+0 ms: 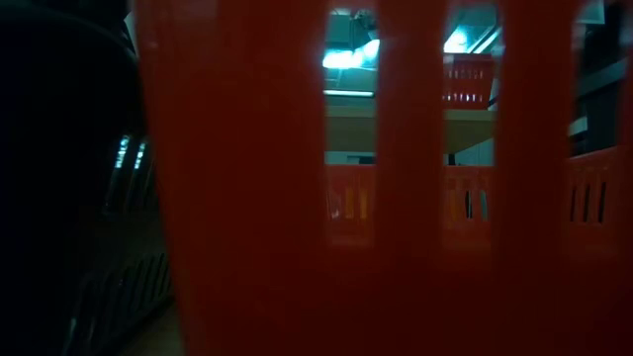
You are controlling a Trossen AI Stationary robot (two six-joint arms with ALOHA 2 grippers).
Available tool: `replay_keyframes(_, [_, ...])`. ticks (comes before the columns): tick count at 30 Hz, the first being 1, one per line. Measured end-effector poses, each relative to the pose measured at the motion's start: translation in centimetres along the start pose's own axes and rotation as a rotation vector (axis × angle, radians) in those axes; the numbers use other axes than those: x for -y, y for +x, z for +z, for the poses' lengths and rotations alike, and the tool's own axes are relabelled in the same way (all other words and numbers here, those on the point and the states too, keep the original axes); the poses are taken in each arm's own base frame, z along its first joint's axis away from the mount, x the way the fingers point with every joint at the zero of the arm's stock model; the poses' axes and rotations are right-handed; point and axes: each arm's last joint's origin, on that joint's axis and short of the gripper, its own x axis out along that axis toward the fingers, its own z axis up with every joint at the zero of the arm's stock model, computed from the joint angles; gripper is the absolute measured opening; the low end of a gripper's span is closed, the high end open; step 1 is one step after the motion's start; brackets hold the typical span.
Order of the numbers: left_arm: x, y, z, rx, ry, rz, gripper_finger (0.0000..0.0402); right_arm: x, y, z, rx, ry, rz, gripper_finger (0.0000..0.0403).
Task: Stack baskets on shelf by color
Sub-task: Put the top left orange bin on the shelf
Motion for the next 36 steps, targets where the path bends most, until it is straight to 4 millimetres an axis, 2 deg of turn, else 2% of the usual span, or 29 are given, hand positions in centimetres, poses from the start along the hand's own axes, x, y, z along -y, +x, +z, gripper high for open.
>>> replay_keyframes(7, [0.0,0.0,0.0,0.000,0.000,0.000,0.0039,-4.2,-0.2,-2.9,0.162,-0.001,-0.045,0.0086])
replay_keyframes(14, [0.0,0.0,0.0,0.004,-0.002,0.000,0.0039,-6.1,0.0,-4.7,0.258,0.006,-0.094,0.0086])
replay_keyframes(21, [0.0,0.0,0.1,0.009,-0.004,0.001,0.0039,-7.1,1.1,-5.5,0.297,0.025,-0.162,0.0086])
replay_keyframes(24, [0.0,0.0,0.1,0.010,-0.003,0.001,0.0039,-7.3,1.8,-6.3,0.314,0.038,-0.253,0.0086])
replay_keyframes(30, [0.0,0.0,0.1,0.011,-0.031,-0.008,0.0039,-6.9,2.9,-8.2,0.266,0.239,-0.433,0.0086])
replay_keyframes(33, [0.0,0.1,0.3,0.008,-0.109,-0.006,0.0039,-7.0,4.3,-8.6,0.203,0.289,-0.437,0.0086])
replay_keyframes(36, [-0.1,0.8,1.5,-0.030,-0.155,-0.008,0.0039,-6.3,6.0,-9.4,0.167,0.329,-0.501,0.0086])
